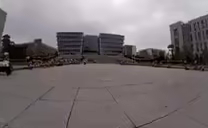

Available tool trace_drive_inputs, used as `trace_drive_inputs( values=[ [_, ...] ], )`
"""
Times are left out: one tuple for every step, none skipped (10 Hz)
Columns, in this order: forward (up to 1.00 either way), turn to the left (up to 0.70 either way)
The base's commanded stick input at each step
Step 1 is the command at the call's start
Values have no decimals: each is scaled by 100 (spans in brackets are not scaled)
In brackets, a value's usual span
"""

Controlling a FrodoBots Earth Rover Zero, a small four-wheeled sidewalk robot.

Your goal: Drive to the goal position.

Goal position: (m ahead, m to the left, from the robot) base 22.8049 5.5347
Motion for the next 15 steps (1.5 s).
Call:
trace_drive_inputs(
  values=[
    [70, 0],
    [70, 0],
    [70, 0],
    [70, 0],
    [70, 0],
    [70, 0],
    [70, 0],
    [70, 0],
    [70, 0],
    [70, 0],
    [70, 0],
    [70, 0],
    [70, 0],
    [70, 0],
    [70, 0]
  ],
)
